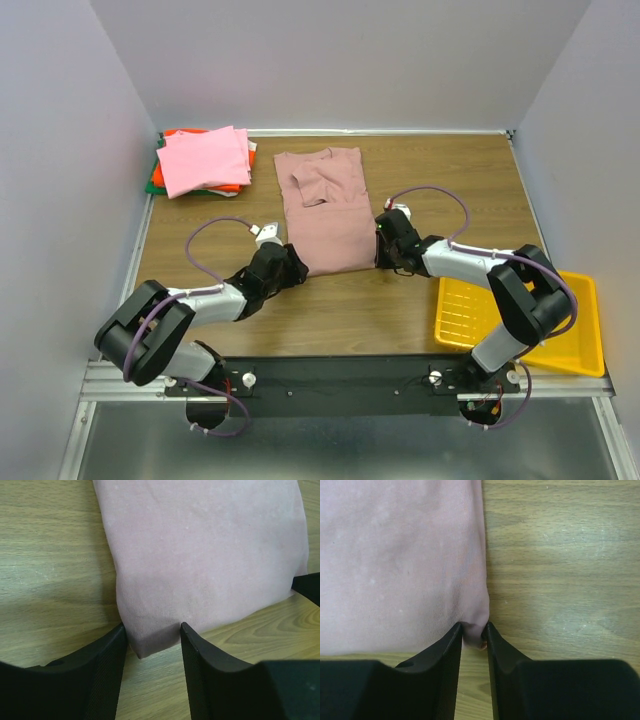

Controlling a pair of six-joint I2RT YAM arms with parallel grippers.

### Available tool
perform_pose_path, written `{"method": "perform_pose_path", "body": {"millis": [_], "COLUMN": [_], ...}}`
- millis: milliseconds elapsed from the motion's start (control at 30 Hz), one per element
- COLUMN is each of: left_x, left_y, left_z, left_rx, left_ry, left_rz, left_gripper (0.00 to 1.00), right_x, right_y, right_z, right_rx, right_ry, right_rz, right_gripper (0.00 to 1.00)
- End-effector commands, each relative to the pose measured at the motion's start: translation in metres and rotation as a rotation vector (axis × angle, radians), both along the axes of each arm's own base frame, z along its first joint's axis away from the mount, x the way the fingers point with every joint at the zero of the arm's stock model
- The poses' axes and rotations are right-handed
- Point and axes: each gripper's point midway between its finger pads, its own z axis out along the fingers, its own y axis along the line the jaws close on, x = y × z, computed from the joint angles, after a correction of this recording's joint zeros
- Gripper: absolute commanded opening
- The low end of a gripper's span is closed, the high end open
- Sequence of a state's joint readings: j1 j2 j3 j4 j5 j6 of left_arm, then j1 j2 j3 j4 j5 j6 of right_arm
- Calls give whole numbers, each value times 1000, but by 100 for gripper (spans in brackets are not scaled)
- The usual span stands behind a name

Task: Fold and stack the t-shirts
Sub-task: Fold the tshirt

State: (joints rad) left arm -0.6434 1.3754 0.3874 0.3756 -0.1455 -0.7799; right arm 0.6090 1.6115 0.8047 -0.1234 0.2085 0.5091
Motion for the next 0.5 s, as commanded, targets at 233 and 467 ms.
{"method": "perform_pose_path", "body": {"millis": [233, 467], "left_x": [-17, -15], "left_y": [21, 24], "left_z": [-22, -8], "left_rx": [105, 88], "left_ry": [93, 67], "left_rz": [74, 105], "left_gripper": [52, 52], "right_x": [-14, -18], "right_y": [-1, -2], "right_z": [-21, -24], "right_rx": [-3, -6], "right_ry": [77, 84], "right_rz": [16, 18], "right_gripper": [33, 32]}}
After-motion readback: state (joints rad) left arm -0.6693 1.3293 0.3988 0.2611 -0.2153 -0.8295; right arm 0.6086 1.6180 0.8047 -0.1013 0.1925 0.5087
